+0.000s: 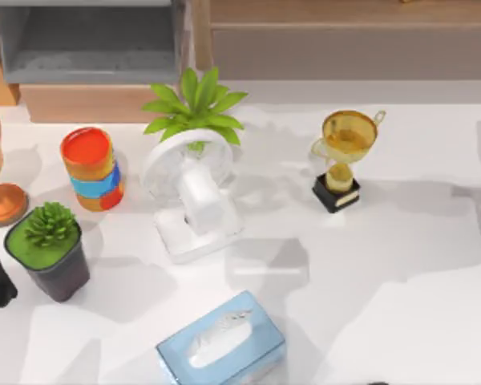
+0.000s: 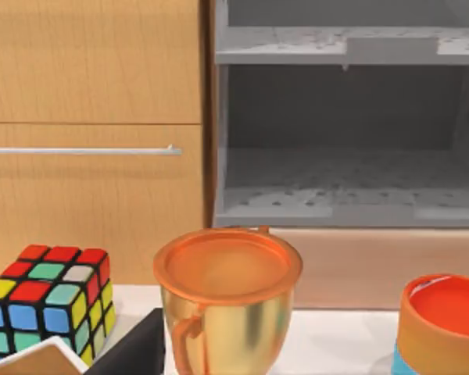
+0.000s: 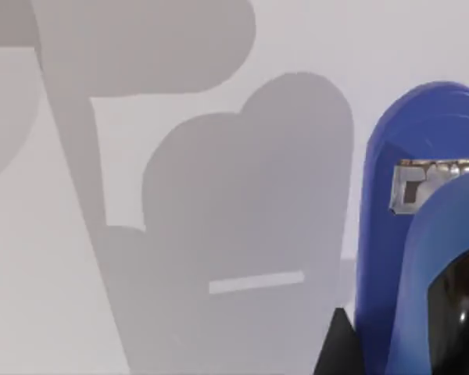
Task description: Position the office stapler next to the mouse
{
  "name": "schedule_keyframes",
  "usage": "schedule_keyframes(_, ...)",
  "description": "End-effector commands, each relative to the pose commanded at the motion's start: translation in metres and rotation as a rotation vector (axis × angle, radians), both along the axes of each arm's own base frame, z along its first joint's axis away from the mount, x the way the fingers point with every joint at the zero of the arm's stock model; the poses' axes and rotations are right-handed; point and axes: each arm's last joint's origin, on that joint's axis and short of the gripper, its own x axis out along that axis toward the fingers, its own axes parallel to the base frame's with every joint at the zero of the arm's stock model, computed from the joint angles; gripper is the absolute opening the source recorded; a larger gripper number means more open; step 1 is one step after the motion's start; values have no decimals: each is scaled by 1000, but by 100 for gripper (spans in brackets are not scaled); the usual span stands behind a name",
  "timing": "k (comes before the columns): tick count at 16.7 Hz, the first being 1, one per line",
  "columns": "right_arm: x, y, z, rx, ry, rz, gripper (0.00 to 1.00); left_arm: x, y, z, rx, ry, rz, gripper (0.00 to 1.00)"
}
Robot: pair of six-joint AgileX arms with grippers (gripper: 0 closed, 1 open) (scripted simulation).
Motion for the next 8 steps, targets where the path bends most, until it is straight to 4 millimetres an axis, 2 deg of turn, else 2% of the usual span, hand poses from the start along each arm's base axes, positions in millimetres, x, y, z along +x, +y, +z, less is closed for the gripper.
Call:
schedule_keyframes(5,0,1,0,1,2,0,0,0,0,0,0,0,0,100)
schedule_keyframes(8,2,24,13,-1,-32,24,0,0,0,0,0,0,0,100)
